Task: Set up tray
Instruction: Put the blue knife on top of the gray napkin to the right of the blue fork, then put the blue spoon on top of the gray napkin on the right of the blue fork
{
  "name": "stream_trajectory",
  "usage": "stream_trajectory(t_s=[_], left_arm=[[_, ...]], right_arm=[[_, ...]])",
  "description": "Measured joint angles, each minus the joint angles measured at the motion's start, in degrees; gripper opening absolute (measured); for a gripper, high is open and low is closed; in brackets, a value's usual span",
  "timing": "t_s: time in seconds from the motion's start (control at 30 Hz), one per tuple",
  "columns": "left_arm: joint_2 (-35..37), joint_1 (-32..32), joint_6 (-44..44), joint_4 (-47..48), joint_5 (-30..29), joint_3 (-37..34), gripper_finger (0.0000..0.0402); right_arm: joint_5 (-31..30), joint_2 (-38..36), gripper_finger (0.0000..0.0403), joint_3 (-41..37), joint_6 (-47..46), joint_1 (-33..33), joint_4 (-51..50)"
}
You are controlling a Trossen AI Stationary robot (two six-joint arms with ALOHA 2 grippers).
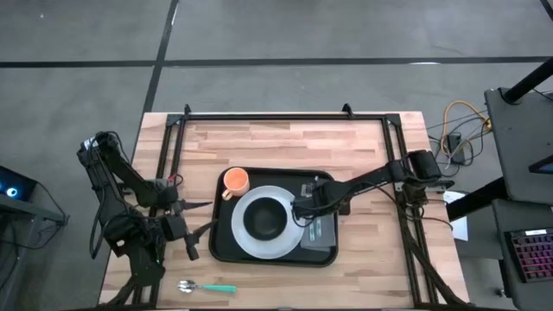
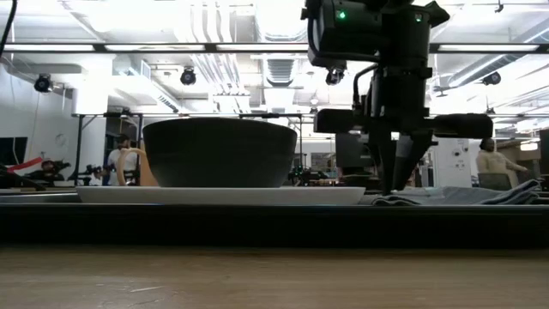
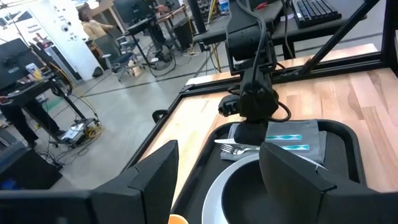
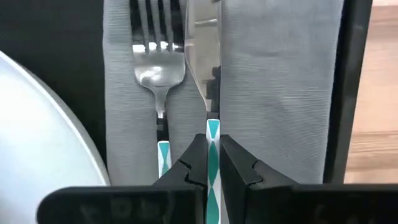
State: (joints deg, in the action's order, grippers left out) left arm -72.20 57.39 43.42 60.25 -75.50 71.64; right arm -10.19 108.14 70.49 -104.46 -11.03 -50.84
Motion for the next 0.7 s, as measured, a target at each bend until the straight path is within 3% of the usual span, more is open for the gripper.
stream_trajectory(t_s=[0.3,0.7], left_arm=[[0.0,0.11,0.0,-0.02,0.41,0.0,0.0204],[0.0,0.37,0.17,-0.06,1.09,0.07,0.0204]], right_arm=[[1.32,0.0,0.0018,-2.3,1.37,-0.93,5.6],[3.41,-0.02,0.0102,-1.57,4.48,-1.09,5.27]])
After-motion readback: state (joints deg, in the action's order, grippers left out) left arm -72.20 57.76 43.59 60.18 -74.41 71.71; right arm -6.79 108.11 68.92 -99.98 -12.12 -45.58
